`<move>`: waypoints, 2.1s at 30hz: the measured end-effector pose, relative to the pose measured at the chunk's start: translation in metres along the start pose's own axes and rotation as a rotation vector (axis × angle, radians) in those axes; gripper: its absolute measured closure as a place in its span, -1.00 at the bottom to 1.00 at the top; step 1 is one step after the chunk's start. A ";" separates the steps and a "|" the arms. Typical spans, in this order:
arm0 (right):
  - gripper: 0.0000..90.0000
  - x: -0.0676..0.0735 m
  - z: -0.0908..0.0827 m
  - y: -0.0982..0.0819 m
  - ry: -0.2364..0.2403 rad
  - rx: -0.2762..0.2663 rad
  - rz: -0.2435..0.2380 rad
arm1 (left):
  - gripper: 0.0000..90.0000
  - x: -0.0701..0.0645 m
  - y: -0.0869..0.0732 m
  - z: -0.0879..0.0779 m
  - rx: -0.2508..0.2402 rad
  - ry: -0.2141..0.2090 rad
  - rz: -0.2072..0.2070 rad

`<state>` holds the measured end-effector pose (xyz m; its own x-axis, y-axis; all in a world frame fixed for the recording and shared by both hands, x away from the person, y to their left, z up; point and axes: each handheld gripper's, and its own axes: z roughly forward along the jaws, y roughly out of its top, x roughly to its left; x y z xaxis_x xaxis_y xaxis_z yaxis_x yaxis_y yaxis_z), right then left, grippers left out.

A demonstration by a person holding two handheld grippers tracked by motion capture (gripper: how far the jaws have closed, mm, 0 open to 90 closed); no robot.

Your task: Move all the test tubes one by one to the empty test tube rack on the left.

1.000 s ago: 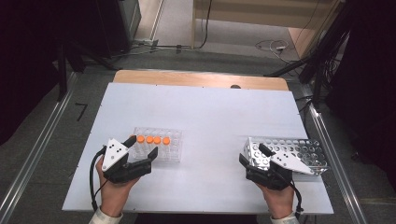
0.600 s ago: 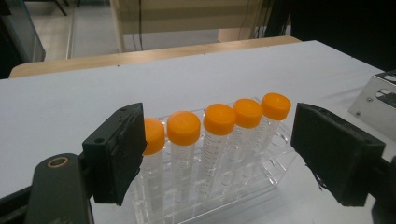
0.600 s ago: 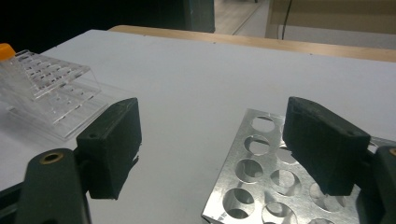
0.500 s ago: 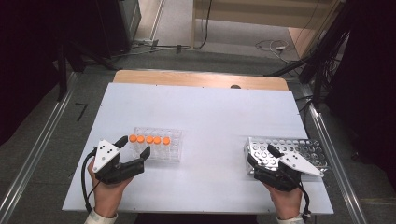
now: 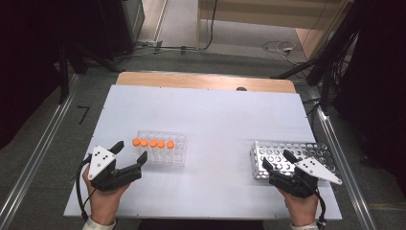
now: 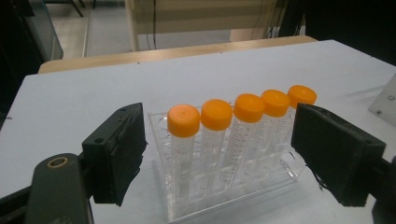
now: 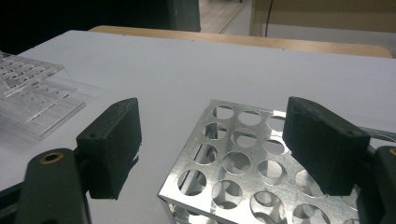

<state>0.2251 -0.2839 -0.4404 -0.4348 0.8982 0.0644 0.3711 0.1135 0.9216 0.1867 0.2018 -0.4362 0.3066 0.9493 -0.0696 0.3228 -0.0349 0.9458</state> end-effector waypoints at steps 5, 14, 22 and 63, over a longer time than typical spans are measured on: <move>-0.60 -0.005 -0.003 -0.003 -0.013 0.003 0.003 | -0.60 0.004 -0.002 -0.002 0.005 0.010 -0.001; -0.60 -0.013 -0.009 -0.006 -0.036 0.005 0.009 | -0.60 0.012 -0.006 -0.005 0.009 0.032 -0.010; -0.60 -0.021 -0.015 -0.008 -0.055 -0.001 0.019 | -0.59 0.017 -0.008 -0.009 0.007 0.048 -0.017; -0.63 -0.060 -0.050 -0.024 -0.166 -0.011 0.075 | -0.61 0.042 -0.030 -0.015 0.056 0.149 -0.021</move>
<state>0.2011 -0.3620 -0.4473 -0.2645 0.9618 0.0701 0.3877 0.0395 0.9209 0.1765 0.2473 -0.4627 0.1641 0.9857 -0.0372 0.3788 -0.0281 0.9251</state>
